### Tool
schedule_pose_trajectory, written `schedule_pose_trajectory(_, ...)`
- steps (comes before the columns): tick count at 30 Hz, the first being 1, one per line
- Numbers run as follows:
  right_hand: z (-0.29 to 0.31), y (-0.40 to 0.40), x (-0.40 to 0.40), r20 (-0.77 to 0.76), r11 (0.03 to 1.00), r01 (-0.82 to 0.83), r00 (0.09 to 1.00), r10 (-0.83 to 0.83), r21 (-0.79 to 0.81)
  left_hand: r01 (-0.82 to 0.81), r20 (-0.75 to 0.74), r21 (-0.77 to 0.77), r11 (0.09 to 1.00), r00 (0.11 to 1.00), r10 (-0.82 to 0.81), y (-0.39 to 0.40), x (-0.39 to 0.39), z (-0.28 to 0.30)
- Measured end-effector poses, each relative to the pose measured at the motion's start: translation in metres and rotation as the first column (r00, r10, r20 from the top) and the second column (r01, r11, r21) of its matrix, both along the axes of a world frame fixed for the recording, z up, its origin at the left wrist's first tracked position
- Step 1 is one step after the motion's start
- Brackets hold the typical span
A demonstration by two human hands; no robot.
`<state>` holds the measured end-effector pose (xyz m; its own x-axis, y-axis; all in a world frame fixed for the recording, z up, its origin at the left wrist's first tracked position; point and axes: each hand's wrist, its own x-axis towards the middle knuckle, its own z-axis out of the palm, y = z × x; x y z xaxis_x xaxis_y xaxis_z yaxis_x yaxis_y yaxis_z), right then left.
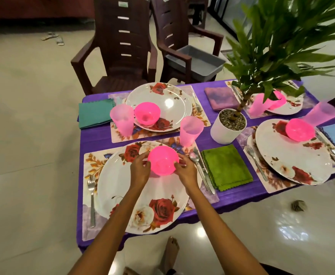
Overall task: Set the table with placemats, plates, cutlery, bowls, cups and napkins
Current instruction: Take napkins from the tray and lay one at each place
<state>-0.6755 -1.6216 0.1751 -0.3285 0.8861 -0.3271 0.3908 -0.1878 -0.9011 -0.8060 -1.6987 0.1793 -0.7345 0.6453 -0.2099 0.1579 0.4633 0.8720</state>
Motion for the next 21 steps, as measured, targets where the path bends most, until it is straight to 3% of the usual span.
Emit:
schedule_pose_trajectory(4, 0.002, 0.005, -0.004, -0.044, 0.999, -0.028, 0.999, 0.027, -0.027, 0.0, -0.026, 0.0, 1.0, 1.0, 0.0, 0.007, -0.008, -0.001)
schedule_pose_trajectory(7, 0.002, 0.007, -0.003, -0.057, 0.996, -0.071, 0.996, 0.068, -0.054, 0.038, -0.133, -0.029, 0.999, 0.99, -0.041, 0.006, -0.008, -0.001)
schedule_pose_trajectory(10, 0.0, 0.015, 0.005, -0.03, 0.995, 0.078, 0.997, -0.076, 0.069, 0.053, -0.297, -0.073, 0.996, 0.952, -0.072, 0.007, -0.002, 0.005)
schedule_pose_trajectory(13, 0.003, 0.04, 0.015, -0.059, 0.951, 0.233, 0.972, -0.226, 0.203, 0.097, -0.376, 0.022, 0.995, 0.923, -0.082, 0.023, 0.005, 0.018)
schedule_pose_trajectory(15, 0.003, 0.065, 0.015, -0.063, 0.958, 0.169, 0.985, -0.159, 0.23, 0.159, -0.34, 0.086, 0.983, 0.932, -0.121, 0.044, 0.008, 0.026)
schedule_pose_trajectory(18, 0.0, 0.097, 0.005, -0.006, 0.945, -0.025, 1.0, 0.028, 0.325, 0.205, -0.123, 0.203, 0.957, 0.975, -0.183, 0.085, 0.009, 0.035)
schedule_pose_trajectory(21, -0.003, 0.112, -0.005, -0.011, 0.953, -0.085, 0.996, 0.092, 0.29, 0.195, 0.04, 0.235, 0.952, 0.977, -0.21, 0.116, 0.007, 0.038)
